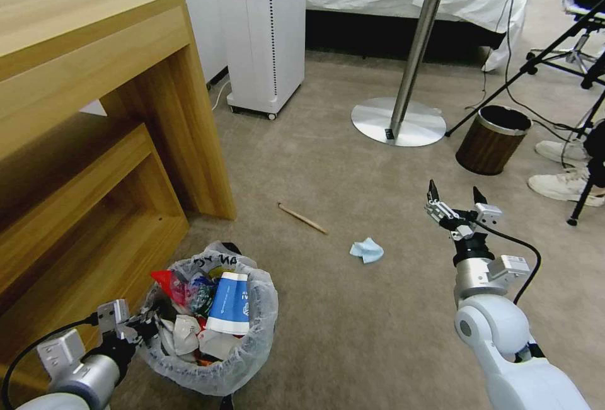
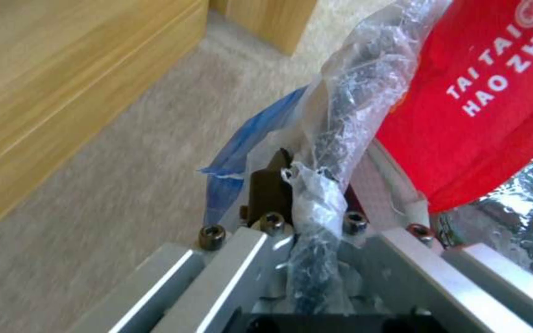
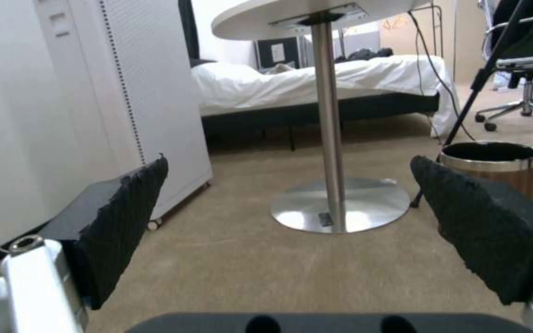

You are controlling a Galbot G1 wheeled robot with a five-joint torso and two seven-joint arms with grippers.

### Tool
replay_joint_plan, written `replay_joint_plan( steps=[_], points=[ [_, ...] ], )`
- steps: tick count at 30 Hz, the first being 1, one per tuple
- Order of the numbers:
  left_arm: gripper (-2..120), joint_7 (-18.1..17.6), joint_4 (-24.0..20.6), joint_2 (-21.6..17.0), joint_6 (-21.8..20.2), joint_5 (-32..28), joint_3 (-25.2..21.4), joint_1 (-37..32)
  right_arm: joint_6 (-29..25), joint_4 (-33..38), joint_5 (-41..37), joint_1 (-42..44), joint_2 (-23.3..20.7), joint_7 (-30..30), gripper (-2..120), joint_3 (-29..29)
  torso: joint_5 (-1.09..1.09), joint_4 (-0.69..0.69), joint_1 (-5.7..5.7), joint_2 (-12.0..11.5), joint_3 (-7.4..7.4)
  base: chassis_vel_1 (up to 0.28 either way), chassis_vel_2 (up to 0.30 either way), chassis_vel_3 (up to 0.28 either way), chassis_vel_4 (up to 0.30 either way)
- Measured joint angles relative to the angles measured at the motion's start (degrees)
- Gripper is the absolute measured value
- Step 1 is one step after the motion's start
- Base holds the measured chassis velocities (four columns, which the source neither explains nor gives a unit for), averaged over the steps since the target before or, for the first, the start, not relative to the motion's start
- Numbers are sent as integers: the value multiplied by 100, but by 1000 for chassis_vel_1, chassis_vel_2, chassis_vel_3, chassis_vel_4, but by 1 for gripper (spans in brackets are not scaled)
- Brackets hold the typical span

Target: Pick up the trash bin and place the garbage on the floor into it.

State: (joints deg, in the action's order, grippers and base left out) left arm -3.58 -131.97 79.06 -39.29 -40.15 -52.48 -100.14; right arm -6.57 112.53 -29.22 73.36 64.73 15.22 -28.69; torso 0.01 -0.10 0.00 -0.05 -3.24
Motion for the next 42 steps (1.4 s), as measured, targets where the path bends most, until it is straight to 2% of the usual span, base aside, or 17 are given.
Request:
replay_joint_plan(
  steps=[27,42],
  points=[
    [1,-2,71,3,-6,66,86,60,-97,-152,113,-61,47,-26,100,173,-3,-1,0,-1,0,-169,171,159,-159],
    [1,-6,191,37,-8,63,131,206,-112,-279,72,-225,-22,-57,100,331,-1,-1,0,0,1,-19,19,17,-15]
  ],
)
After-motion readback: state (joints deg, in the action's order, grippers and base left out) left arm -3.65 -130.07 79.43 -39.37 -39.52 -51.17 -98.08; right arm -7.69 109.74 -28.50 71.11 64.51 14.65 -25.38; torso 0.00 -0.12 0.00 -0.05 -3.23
